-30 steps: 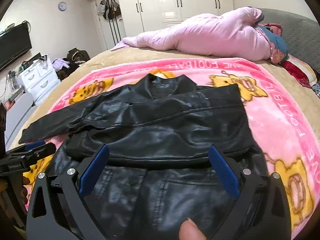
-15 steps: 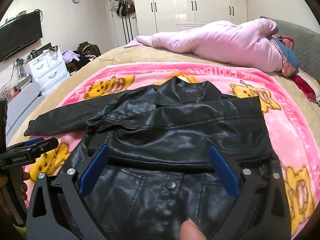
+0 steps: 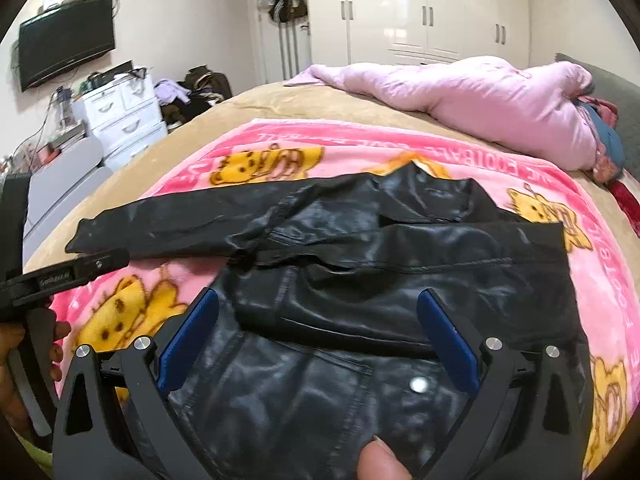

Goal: Fold large clothes
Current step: 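Grasp the other sleeve cuff with the left tool and lift it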

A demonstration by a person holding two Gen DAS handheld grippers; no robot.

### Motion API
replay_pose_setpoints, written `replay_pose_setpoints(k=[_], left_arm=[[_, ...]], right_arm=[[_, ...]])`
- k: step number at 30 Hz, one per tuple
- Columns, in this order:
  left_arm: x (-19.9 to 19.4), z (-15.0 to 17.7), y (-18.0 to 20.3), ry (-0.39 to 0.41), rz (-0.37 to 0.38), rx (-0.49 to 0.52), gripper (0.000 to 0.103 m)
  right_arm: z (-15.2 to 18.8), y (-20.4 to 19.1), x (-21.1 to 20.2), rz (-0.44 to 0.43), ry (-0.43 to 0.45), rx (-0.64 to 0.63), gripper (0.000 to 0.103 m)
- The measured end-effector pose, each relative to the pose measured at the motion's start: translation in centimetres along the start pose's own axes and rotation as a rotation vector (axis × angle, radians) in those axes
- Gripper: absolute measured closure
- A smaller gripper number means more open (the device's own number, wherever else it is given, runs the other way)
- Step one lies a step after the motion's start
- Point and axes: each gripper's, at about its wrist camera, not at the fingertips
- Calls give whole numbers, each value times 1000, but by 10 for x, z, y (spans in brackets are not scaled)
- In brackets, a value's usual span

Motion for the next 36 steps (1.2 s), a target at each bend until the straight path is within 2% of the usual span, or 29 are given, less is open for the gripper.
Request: replay_pose_setpoints(k=[14, 19, 22, 24, 26, 30, 31, 33, 35, 36], left_arm=[[-7, -21, -78, 37, -17, -207, 9], [5, -25, -103, 36, -25, -294, 9], [16, -24, -125, 42, -33, -384, 9], [22, -25, -142, 66, -50, -463, 9], [20, -27, -158, 127, -70, -541, 9], [23, -37, -178, 197, -96, -611, 9], [22, -40, -182, 237, -93, -619, 9], [19, -43, -187, 295, -96, -630, 21], [16, -41, -196, 329, -108, -666, 65], [14, -38, -197, 347, -102, -681, 72]], right_arm=[[-4, -70, 30, -92, -38, -93, 4], [-5, -91, 42, -130, -64, -113, 4], [-4, -96, 44, -140, -66, -120, 4], [-3, -95, 45, -137, -70, -123, 4], [-1, -91, 45, -130, -74, -125, 4], [1, -74, 47, -99, -91, -102, 4], [2, -69, 47, -96, -93, -92, 4], [4, -61, 45, -82, -90, -81, 4], [6, -53, 43, -67, -91, -72, 4], [7, -50, 43, -58, -93, -68, 4]])
Point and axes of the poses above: each gripper's, at about its wrist camera, not at the fingertips, and x roughly the way its jaws point, y to its right, z to its underside, and after that the axes turned 5 degrees about z, right-handed
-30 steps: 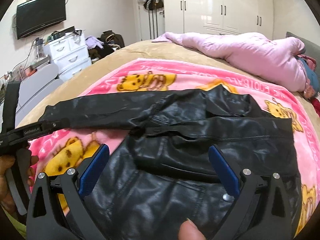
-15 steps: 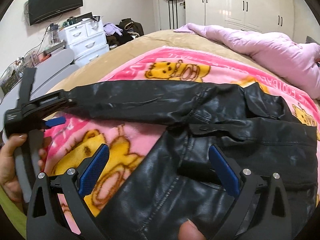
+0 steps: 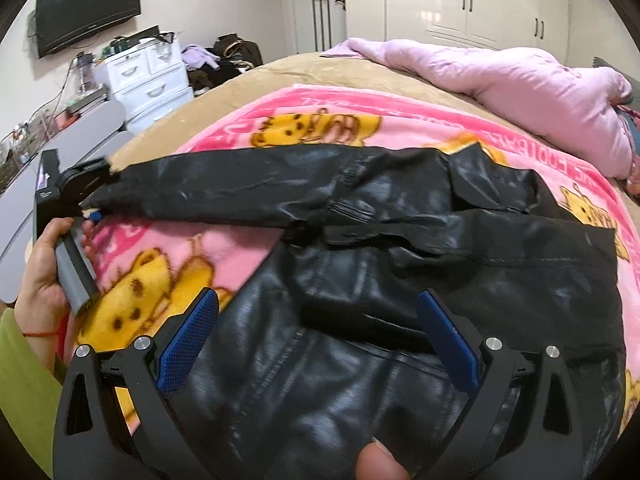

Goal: Fold large clothes
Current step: 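Grasp the other sleeve cuff with the left tool and lift it, then fold the held sleeve across the jacket body with the left tool while the right tool holds the jacket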

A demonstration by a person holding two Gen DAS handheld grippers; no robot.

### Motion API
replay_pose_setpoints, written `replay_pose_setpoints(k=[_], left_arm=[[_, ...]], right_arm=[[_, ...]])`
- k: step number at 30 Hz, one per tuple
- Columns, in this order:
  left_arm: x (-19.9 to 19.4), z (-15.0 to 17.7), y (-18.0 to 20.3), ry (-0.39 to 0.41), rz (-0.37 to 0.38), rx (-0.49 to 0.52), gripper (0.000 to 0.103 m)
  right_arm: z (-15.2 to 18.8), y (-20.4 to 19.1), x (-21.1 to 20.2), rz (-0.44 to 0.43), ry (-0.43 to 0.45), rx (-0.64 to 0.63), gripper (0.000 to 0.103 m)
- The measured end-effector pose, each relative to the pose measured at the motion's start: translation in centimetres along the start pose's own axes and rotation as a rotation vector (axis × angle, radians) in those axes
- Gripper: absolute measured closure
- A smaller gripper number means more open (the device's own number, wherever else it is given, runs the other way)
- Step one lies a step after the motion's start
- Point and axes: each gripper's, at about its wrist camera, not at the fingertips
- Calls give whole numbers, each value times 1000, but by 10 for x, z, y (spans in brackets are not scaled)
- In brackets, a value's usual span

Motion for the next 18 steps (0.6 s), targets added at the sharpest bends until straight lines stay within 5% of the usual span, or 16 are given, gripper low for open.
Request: replay_pose_setpoints(k=[2, 7, 18], left_arm=[[-5, -2, -8, 12, 40, -43, 87], [-34, -4, 15, 82, 179, 6, 100], [-99, 21, 138, 184, 489, 269, 101]], right_arm=[[4, 6, -1, 14, -3, 13, 4], [15, 23, -11, 23, 12, 85, 4], [39, 91, -33, 74, 19, 199, 4]])
Point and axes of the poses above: each gripper's, at about its wrist camera, not at the fingertips, and x roughly the way its jaws point, y to its right, z to its underside, and after that the axes turned 5 degrees about z, right-handed
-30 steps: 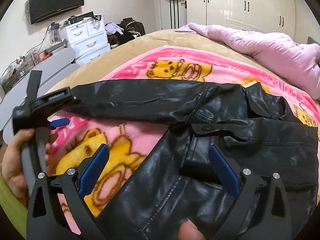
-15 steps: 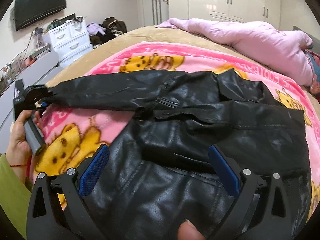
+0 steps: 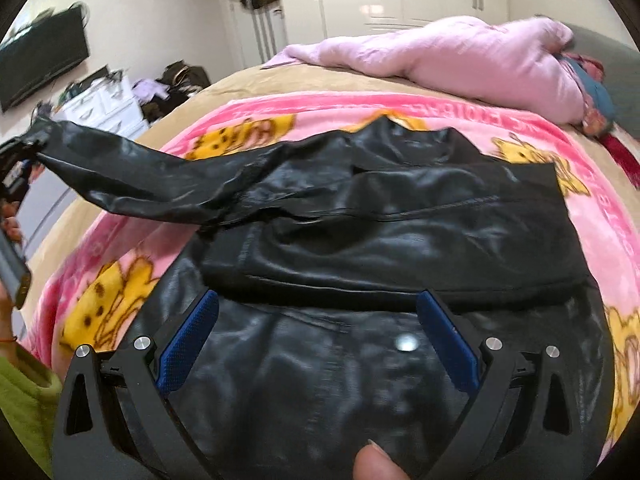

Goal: Fold large clothes
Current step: 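Fold the held sleeve across the jacket body with the left tool while the right tool holds the jacket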

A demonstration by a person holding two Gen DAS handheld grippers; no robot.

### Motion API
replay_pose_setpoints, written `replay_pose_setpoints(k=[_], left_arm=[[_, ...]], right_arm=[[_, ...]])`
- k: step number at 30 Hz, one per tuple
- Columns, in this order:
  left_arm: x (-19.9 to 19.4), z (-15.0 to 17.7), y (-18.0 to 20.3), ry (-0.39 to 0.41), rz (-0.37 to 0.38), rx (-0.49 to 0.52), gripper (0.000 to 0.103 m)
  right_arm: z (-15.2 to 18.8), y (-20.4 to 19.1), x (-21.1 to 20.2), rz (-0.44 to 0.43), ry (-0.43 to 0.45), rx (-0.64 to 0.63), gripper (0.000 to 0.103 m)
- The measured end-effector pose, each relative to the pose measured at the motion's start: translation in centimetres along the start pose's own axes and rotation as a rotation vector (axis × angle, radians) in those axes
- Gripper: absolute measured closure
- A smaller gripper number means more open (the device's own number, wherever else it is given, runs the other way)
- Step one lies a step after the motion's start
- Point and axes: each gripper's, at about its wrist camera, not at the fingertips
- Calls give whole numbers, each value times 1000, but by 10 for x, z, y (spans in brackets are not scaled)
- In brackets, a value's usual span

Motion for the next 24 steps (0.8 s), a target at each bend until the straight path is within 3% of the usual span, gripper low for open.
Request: replay_pose_setpoints(k=[9, 12, 17, 24], left_arm=[[25, 5, 128, -66, 160, 214, 102], [28, 21, 177, -85, 238, 281, 102], [39, 70, 229, -166, 324, 367, 103], [62, 166, 258, -341, 393, 463, 103]], right_arm=[[-21, 64, -12, -84, 20, 122, 4], [-43, 90, -22, -38, 79, 126, 4], [-49, 141, -28, -10, 131, 223, 4], [-22, 233, -23, -29, 105, 517, 4]])
Point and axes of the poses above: each gripper's, at about its wrist camera, not at the fingertips, and x roughly the way its jaws point, y to its right, z to its underside, and after that the axes turned 5 degrees about z, right-handed
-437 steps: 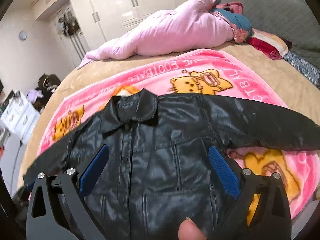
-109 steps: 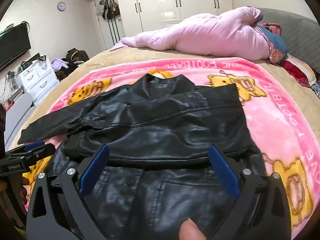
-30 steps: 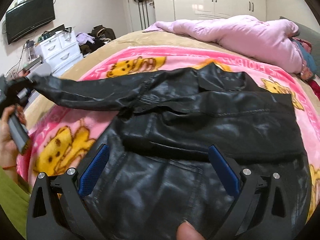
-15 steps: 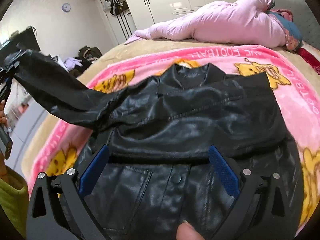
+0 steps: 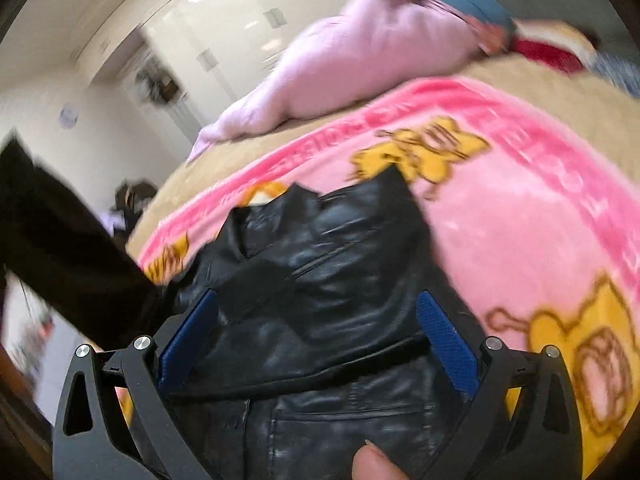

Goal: Fold large clothes
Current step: 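Fold the held sleeve across the jacket body with the left tool while the right tool holds the jacket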

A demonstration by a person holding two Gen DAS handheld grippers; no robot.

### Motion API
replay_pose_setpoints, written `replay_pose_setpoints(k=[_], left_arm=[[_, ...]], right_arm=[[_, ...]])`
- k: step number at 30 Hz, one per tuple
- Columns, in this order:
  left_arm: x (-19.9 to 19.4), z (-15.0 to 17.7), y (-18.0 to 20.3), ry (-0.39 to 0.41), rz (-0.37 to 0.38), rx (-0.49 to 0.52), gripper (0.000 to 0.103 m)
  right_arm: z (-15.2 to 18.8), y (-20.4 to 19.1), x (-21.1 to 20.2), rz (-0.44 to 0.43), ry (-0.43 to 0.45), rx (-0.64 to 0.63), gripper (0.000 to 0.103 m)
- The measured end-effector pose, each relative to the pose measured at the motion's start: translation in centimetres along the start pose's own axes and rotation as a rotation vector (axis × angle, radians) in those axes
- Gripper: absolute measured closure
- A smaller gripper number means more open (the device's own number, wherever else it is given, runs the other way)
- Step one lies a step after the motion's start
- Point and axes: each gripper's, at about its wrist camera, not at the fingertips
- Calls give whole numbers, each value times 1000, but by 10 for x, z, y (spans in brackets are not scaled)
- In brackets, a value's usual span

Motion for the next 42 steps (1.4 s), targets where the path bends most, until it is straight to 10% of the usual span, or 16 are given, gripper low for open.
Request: replay_pose_setpoints(k=[19, 33, 42], left_arm=[[93, 130, 54, -387, 113, 44, 102], [114, 189, 48, -653, 70, 34, 100], [107, 193, 49, -680, 29, 103, 85]], right_arm=[[-25, 70, -16, -44, 17, 209, 4], [-8, 57, 40, -329, -292, 282, 4], [6, 38, 53, -311, -388, 233, 4]])
Point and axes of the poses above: each gripper's, at about its wrist camera, not at the fingertips, and x roughly the way its jaws point, y to its right, z to its underside, and after that the axes turned 5 degrees about z, right-handed
